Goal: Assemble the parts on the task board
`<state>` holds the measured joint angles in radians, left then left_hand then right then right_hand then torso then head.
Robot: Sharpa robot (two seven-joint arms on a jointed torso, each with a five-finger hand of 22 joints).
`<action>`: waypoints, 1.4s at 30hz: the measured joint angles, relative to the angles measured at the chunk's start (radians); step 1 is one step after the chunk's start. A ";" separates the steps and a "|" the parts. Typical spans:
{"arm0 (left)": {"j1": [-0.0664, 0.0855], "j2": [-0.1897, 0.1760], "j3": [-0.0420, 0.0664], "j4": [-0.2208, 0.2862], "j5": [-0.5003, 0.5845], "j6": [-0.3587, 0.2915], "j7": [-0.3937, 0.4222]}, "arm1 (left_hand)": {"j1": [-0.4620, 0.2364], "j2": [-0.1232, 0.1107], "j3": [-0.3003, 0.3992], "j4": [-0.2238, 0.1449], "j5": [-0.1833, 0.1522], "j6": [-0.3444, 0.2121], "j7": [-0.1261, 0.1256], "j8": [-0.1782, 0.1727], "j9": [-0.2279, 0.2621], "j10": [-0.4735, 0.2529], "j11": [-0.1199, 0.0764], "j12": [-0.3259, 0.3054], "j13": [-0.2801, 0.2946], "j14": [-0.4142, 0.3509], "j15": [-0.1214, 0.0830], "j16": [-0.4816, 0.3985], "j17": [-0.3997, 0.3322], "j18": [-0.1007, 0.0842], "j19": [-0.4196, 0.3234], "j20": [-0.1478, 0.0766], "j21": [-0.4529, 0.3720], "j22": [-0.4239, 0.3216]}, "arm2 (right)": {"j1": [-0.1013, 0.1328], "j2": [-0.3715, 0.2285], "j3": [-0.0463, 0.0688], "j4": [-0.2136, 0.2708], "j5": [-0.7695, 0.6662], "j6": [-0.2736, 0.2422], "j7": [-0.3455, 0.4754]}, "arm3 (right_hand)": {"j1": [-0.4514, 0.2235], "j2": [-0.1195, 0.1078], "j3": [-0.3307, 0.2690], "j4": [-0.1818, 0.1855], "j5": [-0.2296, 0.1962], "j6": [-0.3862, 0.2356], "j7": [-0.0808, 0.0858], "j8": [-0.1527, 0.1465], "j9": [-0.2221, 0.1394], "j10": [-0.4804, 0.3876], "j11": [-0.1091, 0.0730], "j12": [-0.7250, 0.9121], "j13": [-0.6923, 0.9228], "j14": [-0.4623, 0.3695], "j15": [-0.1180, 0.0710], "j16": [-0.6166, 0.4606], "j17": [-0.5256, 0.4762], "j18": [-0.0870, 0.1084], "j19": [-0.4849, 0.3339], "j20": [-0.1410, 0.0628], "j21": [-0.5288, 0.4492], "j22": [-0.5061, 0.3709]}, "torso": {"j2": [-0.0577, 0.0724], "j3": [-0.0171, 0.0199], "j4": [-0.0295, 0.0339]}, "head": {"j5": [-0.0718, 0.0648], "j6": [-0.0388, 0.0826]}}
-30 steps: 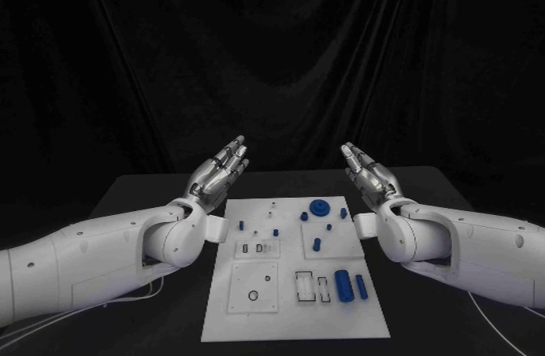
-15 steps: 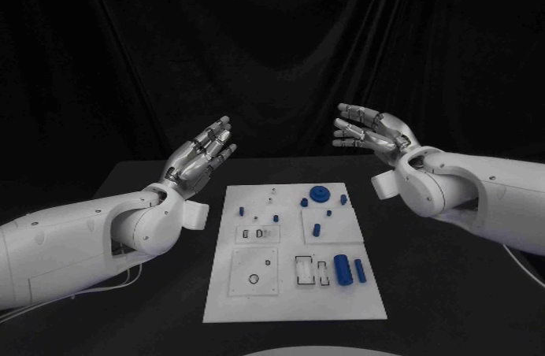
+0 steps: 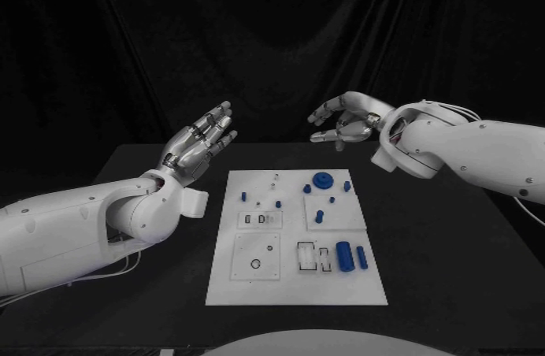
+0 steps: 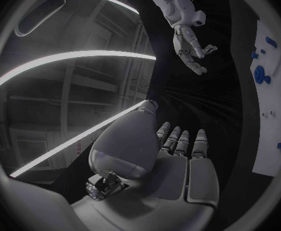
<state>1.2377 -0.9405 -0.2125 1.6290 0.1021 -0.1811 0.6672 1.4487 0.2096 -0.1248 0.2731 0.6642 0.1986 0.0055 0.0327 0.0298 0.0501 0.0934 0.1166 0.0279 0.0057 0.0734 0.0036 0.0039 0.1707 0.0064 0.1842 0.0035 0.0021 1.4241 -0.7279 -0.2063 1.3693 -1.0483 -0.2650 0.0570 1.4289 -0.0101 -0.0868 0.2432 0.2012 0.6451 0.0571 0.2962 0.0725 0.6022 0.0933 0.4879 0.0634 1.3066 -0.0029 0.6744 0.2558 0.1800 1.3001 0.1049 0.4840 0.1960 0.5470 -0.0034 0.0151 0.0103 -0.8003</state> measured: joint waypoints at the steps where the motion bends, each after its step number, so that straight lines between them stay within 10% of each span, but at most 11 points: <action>1: 0.000 -0.002 0.000 0.000 0.000 0.000 0.000 | 0.000 0.000 0.003 0.003 0.004 0.002 0.002 0.000 0.000 -0.001 -0.001 0.000 0.000 0.000 0.000 0.000 0.000 0.000 0.000 0.000 0.000 0.000 | 0.000 0.011 0.000 -0.011 -0.049 0.012 -0.012 | 0.029 0.001 0.021 -0.017 0.064 0.019 -0.005 0.000 0.002 0.016 -0.006 -0.010 0.000 0.023 -0.010 0.023 0.015 0.000 0.022 -0.011 0.018 0.011 | 0.003 -0.0012 0.0020 | -0.005 0.003; 2: 0.000 -0.005 0.000 0.000 -0.001 0.000 0.000 | 0.000 0.000 0.003 0.003 0.004 0.006 0.006 0.003 0.000 -0.008 -0.008 0.000 -0.001 0.000 0.000 0.000 -0.001 0.000 0.000 0.000 0.000 0.000 | 0.000 0.022 0.000 -0.020 -0.095 0.023 -0.024 | 0.066 -0.002 0.051 -0.047 0.167 0.051 -0.006 0.000 0.004 0.040 -0.012 -0.036 0.000 0.050 -0.023 0.063 0.043 0.000 0.049 -0.026 0.055 0.036 | 0.006 -0.0020 0.0036 | -0.008 0.005; 4: 0.000 -0.010 0.000 0.000 -0.002 0.000 -0.001 | 0.000 0.000 0.003 0.003 0.004 0.007 0.007 0.004 0.000 -0.021 -0.020 -0.001 -0.003 -0.006 -0.006 0.000 -0.002 0.000 -0.007 -0.007 0.000 -0.001 | -0.001 0.041 0.000 -0.035 -0.194 0.048 -0.044 | 0.091 -0.015 0.100 -0.076 0.228 0.094 -0.006 -0.017 0.006 0.069 -0.020 -0.081 0.000 0.063 -0.034 0.119 0.086 0.000 0.059 -0.038 0.111 0.079 | 0.010 -0.0036 0.0064 | -0.013 0.006; 13: 0.000 -0.015 -0.001 -0.026 -0.027 0.007 -0.001 | 0.000 0.000 0.003 0.003 0.004 0.007 0.007 0.004 0.000 -0.026 -0.041 -0.010 -0.006 -0.005 -0.017 0.000 -0.003 0.000 -0.004 -0.015 0.000 -0.001 | -0.026 0.130 0.000 -0.117 -0.492 0.120 -0.090 | 0.057 -0.069 0.182 -0.097 0.060 0.132 -0.030 -0.079 0.013 0.100 -0.038 -0.182 0.000 0.102 -0.049 0.360 0.383 0.000 0.022 -0.053 0.266 0.213 | 0.022 -0.0076 0.0128 | -0.021 -0.001; 22: 0.000 -0.011 -0.001 -0.037 -0.046 0.023 -0.001 | 0.005 0.003 0.003 0.003 0.004 0.007 0.007 0.004 0.000 -0.026 -0.041 -0.010 -0.006 -0.005 -0.017 0.000 -0.003 0.000 -0.004 -0.015 0.000 -0.001 | -0.055 0.182 0.000 -0.177 -0.636 0.186 -0.107 | 0.053 -0.108 0.262 -0.131 0.180 0.164 -0.037 -0.095 0.037 0.171 -0.050 -0.183 0.014 0.122 -0.060 0.484 0.561 0.000 0.001 -0.060 0.449 0.428 | 0.025 -0.0089 0.0156 | -0.021 -0.010; 26: 0.000 -0.009 -0.001 -0.040 -0.053 0.031 -0.002 | 0.008 0.000 0.006 0.000 0.004 0.011 0.011 0.004 0.000 -0.026 -0.041 -0.010 -0.006 -0.005 -0.017 0.000 -0.003 0.000 -0.004 -0.015 0.000 -0.001 | -0.070 0.197 0.000 -0.201 -0.664 0.206 -0.110 | 0.001 -0.132 0.256 -0.108 0.033 0.173 -0.035 -0.106 0.051 0.179 -0.048 -0.183 0.024 0.123 -0.060 0.512 0.604 0.000 -0.014 -0.056 0.488 0.479 | 0.025 -0.0095 0.0151 | -0.019 -0.009; 30: 0.000 -0.008 -0.001 -0.045 -0.068 0.038 -0.002 | 0.012 0.004 0.009 -0.003 0.004 0.012 0.020 0.004 0.000 -0.029 -0.043 -0.010 -0.006 -0.005 -0.016 0.000 -0.003 0.000 -0.004 -0.015 0.000 -0.001 | -0.084 0.208 0.000 -0.217 -0.680 0.216 -0.111 | -0.018 -0.147 0.241 -0.083 -0.028 0.176 -0.032 -0.107 0.062 0.186 -0.052 -0.175 0.033 0.125 -0.057 0.530 0.636 0.000 -0.019 -0.058 0.505 0.505 | 0.025 -0.0095 0.0145 | -0.019 -0.005; 42: 0.000 -0.009 -0.001 -0.047 -0.105 0.052 -0.002 | 0.016 0.001 0.015 -0.010 0.007 0.026 0.034 0.010 0.002 -0.032 -0.054 -0.009 -0.006 -0.005 -0.016 0.000 -0.003 0.000 -0.004 -0.015 0.000 -0.001 | -0.110 0.214 0.000 -0.233 -0.701 0.232 -0.109 | -0.010 -0.140 0.252 -0.079 0.074 0.176 -0.032 -0.115 0.078 0.186 -0.052 -0.166 0.048 0.125 -0.057 0.538 0.655 -0.017 -0.030 -0.055 0.521 0.540 | 0.026 -0.0088 0.0148 | -0.017 -0.003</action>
<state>1.2377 -0.9494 -0.2132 1.5821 -0.0028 -0.1292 0.6652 1.4648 0.2102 -0.1096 0.2635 0.6716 0.2250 0.0399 0.0426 0.0321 0.0179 0.0394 0.1071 0.0214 0.0003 0.0570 0.0036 0.0014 0.1705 0.0027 0.1694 0.0035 0.0011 1.3142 -0.5140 -0.2063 1.1367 -1.7490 -0.0330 -0.0516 1.4190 -0.1499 0.1648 0.1639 0.2748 0.8215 0.0254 0.1808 0.1508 0.7881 0.0412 0.3216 0.1115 1.4321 -0.0597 1.2123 0.9113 0.1632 1.2703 0.0503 1.0050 0.7358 0.5726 -0.0122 0.0298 -0.0070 -0.8033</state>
